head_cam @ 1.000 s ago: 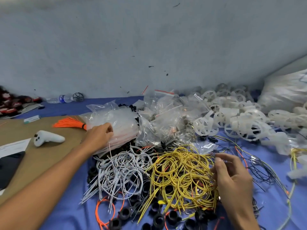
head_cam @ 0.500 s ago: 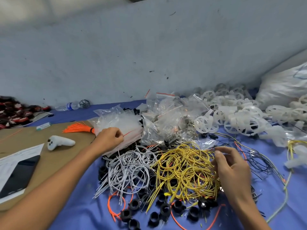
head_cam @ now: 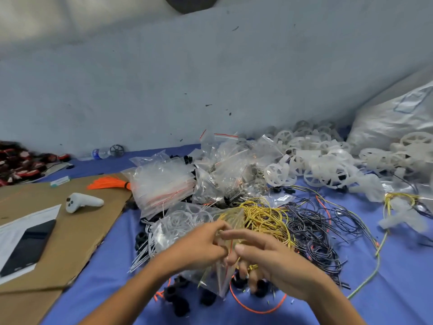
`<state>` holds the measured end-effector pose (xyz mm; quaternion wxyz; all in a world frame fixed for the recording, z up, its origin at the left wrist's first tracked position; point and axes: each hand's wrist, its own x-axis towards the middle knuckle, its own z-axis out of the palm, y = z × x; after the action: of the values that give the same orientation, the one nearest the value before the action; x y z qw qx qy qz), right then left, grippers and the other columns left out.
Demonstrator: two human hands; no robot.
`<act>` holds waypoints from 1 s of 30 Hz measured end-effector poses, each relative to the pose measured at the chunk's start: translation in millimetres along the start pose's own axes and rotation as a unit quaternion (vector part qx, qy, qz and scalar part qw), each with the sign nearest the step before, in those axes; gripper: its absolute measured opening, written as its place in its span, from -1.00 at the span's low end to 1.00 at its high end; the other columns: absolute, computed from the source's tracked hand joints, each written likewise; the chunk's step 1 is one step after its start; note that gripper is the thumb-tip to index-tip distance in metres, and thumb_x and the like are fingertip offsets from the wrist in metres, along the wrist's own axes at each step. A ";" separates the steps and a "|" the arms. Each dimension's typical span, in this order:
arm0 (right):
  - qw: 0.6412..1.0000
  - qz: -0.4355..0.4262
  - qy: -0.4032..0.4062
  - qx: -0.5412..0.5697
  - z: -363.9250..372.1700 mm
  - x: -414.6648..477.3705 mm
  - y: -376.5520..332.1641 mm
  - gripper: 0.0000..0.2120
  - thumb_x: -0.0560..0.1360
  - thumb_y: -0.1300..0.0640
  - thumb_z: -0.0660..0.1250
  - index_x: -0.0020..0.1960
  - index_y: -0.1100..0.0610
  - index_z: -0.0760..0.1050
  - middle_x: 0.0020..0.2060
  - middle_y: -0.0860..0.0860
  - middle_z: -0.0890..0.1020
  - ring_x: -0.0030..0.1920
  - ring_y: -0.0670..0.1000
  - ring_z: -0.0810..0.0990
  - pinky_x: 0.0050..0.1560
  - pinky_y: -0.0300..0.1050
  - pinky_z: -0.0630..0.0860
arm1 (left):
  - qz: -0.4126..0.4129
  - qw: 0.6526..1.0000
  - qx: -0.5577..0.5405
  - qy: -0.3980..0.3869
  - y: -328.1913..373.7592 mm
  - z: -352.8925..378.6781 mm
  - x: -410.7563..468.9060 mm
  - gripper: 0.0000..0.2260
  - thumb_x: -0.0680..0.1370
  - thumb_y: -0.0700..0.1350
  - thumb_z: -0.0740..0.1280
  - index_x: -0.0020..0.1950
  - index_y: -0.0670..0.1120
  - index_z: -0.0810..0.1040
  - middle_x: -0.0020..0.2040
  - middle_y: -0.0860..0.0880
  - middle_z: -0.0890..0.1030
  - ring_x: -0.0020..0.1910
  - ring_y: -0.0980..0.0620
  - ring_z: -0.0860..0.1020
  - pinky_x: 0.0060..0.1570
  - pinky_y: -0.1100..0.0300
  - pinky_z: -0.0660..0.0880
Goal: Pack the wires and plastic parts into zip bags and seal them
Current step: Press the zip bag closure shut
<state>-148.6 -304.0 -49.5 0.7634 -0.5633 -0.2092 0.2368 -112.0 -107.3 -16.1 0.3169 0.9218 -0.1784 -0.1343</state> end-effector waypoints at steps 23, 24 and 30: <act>0.799 -0.126 0.246 -0.535 18.1 12.2 28.6 -0.73 0.32 -0.15 0.12 -0.37 0.04 0.24 -0.43 0.00 0.49 -0.38 0.07 0.41 -0.35 0.01 0.33 | 0.081 0.910 0.362 0.185 32.6 37.4 -43.3 -0.45 0.61 0.04 0.02 0.60 0.21 -0.02 -0.06 -0.13 0.67 -0.07 -0.21 0.62 -0.16 0.01 0.43; 0.796 -0.132 0.247 -0.537 17.1 12.2 28.7 -0.74 0.35 -0.15 0.15 -0.33 0.03 0.25 -0.39 -0.02 0.51 -0.35 0.05 0.44 -0.31 0.01 0.36 | 0.093 0.898 0.379 0.204 31.1 34.5 -44.1 -0.43 0.59 0.02 0.08 0.60 0.18 0.05 -0.16 -0.13 0.66 -0.18 -0.17 0.64 -0.26 0.05 0.41; 0.815 -0.220 0.208 -0.495 21.4 14.8 27.4 -0.85 0.40 0.10 0.30 -0.11 -0.05 0.33 -0.32 -0.13 0.44 -0.33 -0.13 0.40 -0.30 -0.22 0.34 | 0.110 0.857 0.338 0.372 32.8 -31.2 -58.1 -0.64 0.49 -0.22 0.48 0.28 -0.04 0.64 -0.61 0.03 0.31 -0.69 0.00 0.30 -0.66 0.23 0.22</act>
<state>-152.8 -271.9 -69.1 0.4388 -0.8397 -0.2531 -0.1957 -161.0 -90.6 36.3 0.0410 0.9278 -0.1819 0.3231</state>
